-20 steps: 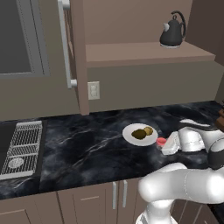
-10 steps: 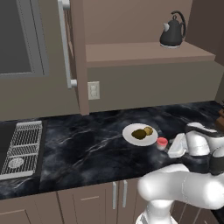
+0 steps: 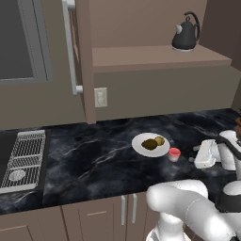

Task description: Pick the avocado and bread from the counter and place them on the plate. Then pick the jam from the cabinet and place it next to the plate. Lastly close the cabinet door.

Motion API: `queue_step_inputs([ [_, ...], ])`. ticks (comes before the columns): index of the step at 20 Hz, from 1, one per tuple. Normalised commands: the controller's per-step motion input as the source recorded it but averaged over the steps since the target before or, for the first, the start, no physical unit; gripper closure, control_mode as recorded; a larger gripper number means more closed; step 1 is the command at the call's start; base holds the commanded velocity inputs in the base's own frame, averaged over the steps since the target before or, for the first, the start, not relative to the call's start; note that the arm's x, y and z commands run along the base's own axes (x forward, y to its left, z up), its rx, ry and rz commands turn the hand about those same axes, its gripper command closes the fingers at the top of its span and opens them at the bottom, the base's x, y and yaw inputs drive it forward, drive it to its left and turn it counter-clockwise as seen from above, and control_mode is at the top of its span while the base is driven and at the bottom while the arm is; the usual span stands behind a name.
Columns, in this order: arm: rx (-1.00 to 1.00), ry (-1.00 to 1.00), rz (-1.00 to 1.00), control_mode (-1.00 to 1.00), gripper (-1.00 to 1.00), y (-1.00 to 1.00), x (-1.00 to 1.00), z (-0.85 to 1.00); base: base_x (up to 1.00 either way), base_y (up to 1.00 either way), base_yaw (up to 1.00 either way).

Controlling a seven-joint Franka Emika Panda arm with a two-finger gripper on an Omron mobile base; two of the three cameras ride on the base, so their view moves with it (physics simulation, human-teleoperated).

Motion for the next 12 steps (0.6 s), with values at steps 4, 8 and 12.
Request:
queue_step_inputs([
  [4, 0.02, -0.22, 0.00, -1.00, -1.00, -0.03, -0.73, 0.24, 0.00, 0.00, 0.00],
  [8, 0.02, -0.34, 0.00, -1.00, -1.00, 0.00, -0.60, 0.37, 0.00, 0.00, 0.00],
  [12, -0.02, -0.36, 0.00, -1.00, -1.00, 0.00, -0.51, 0.44, 0.00, 0.00, 0.00],
])
